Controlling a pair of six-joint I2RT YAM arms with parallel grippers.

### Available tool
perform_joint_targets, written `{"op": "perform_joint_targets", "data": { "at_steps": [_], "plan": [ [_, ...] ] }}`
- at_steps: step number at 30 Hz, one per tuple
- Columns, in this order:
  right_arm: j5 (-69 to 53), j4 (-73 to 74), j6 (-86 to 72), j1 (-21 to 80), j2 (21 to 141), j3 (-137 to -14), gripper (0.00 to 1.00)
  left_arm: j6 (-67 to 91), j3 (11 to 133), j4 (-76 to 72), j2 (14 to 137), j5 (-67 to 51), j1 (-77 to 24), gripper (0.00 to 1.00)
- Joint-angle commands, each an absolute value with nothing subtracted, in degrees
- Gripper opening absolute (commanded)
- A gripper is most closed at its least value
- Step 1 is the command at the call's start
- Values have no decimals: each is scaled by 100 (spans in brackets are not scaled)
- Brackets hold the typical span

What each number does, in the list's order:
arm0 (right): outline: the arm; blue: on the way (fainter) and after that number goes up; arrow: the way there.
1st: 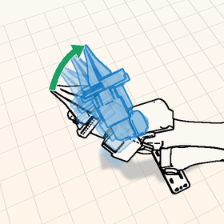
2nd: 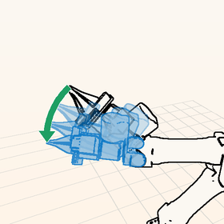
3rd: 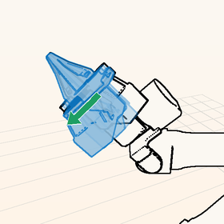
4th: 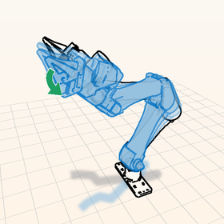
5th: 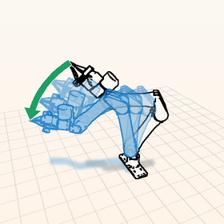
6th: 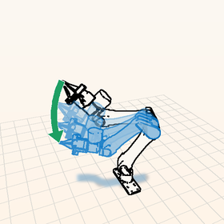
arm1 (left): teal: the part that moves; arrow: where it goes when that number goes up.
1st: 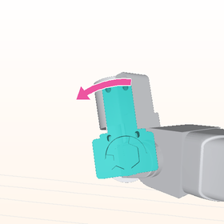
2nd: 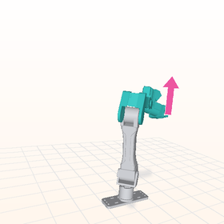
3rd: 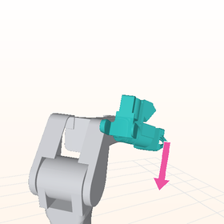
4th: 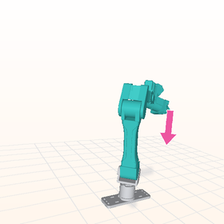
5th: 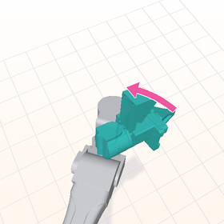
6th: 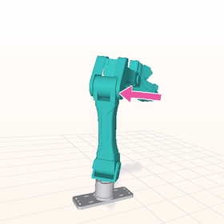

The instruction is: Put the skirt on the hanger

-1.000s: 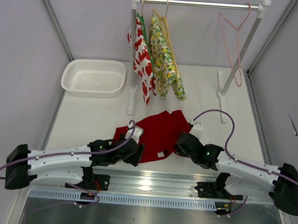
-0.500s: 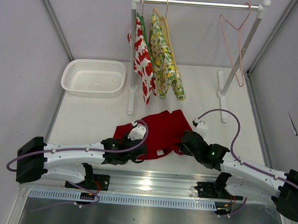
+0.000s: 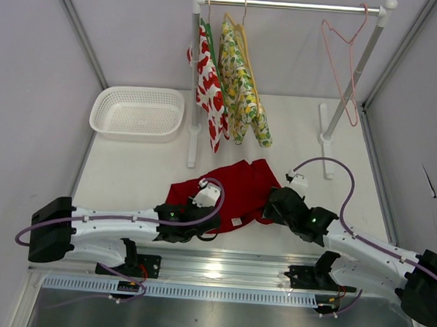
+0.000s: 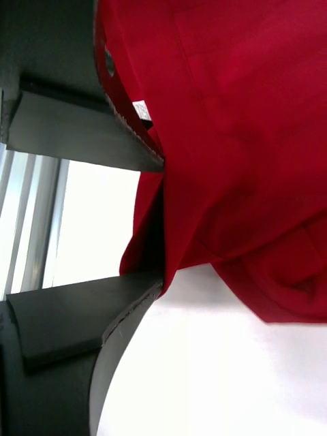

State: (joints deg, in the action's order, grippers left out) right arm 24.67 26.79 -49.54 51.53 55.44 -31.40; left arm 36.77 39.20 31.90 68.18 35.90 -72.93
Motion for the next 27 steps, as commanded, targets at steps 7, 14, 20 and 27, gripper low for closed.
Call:
{"op": "perform_joint_targets", "data": {
  "at_steps": [7,14,20,27],
  "plan": [
    [2364,2848,-4658,4676,5256,-3120,72,3709,4086,2558,7022,3692,-6505,14],
    [2119,2506,-4404,4317,5273,-3067,73,3472,4166,1812,7145,2805,-5575,13],
    [1802,2417,-4087,4219,5195,-3243,72,3305,4113,1574,7102,2233,-5309,17],
    [1609,2075,-3964,4184,5395,-3085,72,3305,3718,1108,6786,1372,-5133,13]
  ]
}}
